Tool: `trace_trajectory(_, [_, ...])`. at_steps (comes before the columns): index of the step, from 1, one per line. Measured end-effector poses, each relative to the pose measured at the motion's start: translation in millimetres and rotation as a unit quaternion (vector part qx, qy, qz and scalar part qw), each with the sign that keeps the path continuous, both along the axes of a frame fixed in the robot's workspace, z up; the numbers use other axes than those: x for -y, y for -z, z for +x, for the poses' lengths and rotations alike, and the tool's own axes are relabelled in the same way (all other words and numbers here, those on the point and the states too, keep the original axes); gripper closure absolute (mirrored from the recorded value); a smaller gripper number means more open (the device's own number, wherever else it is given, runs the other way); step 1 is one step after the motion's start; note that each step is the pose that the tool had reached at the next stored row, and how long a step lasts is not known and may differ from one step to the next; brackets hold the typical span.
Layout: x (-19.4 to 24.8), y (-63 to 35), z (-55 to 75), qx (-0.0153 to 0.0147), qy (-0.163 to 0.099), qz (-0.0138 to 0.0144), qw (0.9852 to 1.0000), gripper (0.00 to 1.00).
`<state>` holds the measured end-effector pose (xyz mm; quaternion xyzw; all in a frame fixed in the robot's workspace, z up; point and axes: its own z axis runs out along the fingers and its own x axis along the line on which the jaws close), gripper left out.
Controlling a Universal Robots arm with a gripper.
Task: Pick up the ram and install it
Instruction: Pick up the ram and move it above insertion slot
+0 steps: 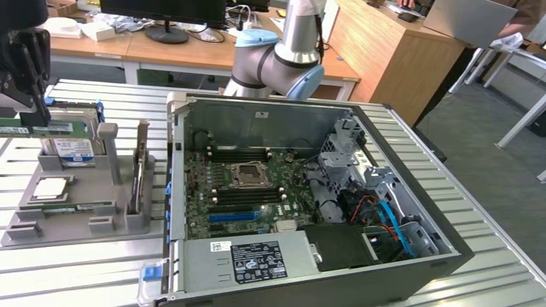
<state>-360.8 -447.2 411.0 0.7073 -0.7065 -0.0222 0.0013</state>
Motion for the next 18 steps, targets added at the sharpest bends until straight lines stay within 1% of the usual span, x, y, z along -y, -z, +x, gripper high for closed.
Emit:
trace_trajectory(10, [0.0, -0.1, 1.0, -0.0001, 0.000, 0.0000, 1.0000, 0.89])
trace_trajectory(18, [0.0, 0.0, 9.8, 0.0000, 0.000, 0.0000, 1.0000, 0.89])
